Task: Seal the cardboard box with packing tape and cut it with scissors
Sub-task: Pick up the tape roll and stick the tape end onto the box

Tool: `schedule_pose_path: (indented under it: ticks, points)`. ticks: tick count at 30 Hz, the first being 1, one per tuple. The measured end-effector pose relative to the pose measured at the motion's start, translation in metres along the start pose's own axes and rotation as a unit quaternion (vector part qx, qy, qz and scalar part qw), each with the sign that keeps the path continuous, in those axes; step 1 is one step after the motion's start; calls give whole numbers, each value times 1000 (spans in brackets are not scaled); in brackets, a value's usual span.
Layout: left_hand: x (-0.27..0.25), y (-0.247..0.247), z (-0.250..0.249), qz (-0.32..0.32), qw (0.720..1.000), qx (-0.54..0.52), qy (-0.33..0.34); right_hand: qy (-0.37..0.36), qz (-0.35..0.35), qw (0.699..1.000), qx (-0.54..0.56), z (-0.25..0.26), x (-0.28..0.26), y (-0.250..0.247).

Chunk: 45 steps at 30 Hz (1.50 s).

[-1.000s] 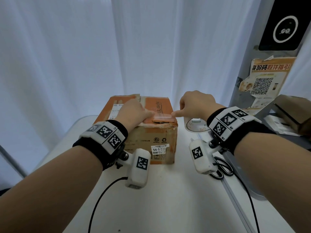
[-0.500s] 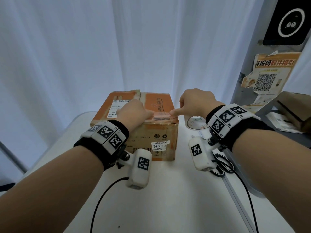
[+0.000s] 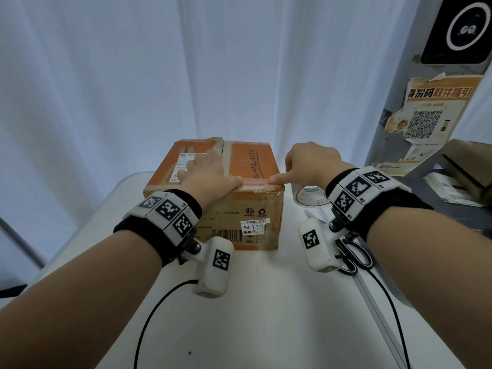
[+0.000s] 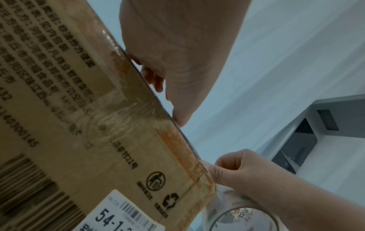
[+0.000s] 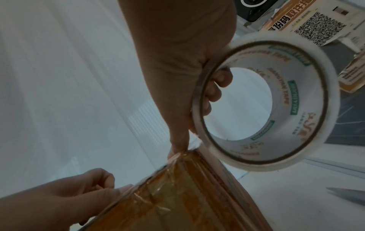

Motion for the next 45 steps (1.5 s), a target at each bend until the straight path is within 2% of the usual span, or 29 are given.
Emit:
schedule_pose_path:
  ticks: [3,5,6,7,8,10,12,16,21,29,32,37,45]
  points:
    - [-5,-4,0,-37,999,22,31,1,-3,1000,-2,1,0,-2]
    - [-12,-5,-3,-78,990,-20,113,2,-5,1000,-8,3,0,-5]
    - [-17,-5,-6,-57,983,-53,166,3,-6,1000,-11,3,1,-5]
    - [-23,-4,-9,-10,975,-64,211,3,-7,1000,-12,4,0,-6]
    - [-27,-2,-11,37,968,-30,245,5,-7,1000,-10,5,0,-6]
    - [-29,8,-12,60,952,107,282,12,-5,1000,3,5,-1,-5]
    - [-24,17,-10,48,941,176,286,26,0,999,31,2,-3,-4]
    - [-15,16,1,45,930,177,318,39,5,990,136,-3,-7,0]
    - [3,4,23,71,918,155,357,8,4,973,230,12,-11,1]
    - [0,2,28,44,926,200,318,18,27,957,288,17,-13,14]
    - [-6,0,18,36,918,219,328,12,37,959,280,18,-11,13]
    - [-10,12,9,56,917,177,353,4,28,958,284,19,-12,6]
    - [-9,20,16,35,924,139,356,16,-14,939,343,19,-27,20]
Point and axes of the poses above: each hand's wrist, its own x-axis towards the middle knuckle, its own y-axis out of the palm, z = x × y, the point moved 1 cm from there along x, towards the middle knuckle, and after that the axes turned 12 degrees about -y, right-handed, at the moved point
